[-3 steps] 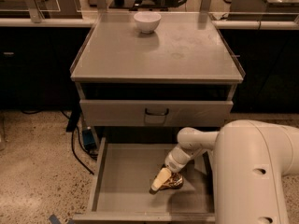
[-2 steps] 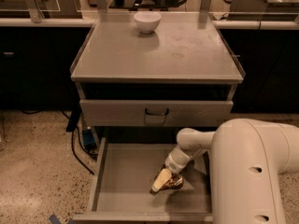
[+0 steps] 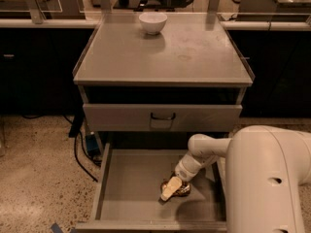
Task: Pick orange can from middle drawer and place on counter
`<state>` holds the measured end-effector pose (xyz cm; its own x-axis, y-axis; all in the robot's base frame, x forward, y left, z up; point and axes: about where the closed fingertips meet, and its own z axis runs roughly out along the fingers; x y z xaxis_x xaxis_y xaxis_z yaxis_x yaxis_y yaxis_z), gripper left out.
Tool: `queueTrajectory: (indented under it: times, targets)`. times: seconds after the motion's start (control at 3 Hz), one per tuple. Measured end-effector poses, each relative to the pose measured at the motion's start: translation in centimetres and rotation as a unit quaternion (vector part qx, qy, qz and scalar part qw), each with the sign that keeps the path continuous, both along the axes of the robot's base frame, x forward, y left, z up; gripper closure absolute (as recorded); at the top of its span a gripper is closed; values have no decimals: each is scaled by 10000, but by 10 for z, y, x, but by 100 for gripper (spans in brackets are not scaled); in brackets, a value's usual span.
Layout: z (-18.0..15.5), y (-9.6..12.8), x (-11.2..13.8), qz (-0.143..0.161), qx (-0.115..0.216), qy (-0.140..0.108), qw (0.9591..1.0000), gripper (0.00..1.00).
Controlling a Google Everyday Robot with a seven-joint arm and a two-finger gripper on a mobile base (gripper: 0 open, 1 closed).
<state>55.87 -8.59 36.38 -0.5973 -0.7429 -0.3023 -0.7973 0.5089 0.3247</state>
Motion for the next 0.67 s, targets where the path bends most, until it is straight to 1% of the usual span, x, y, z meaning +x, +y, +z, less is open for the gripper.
queueTrajectory:
  times: [0.33,0.67]
  targets:
    - [17,-27,-21,-172,-162,74,9997,0]
    - [17,-26,-24,-152,-171,90,9997,0]
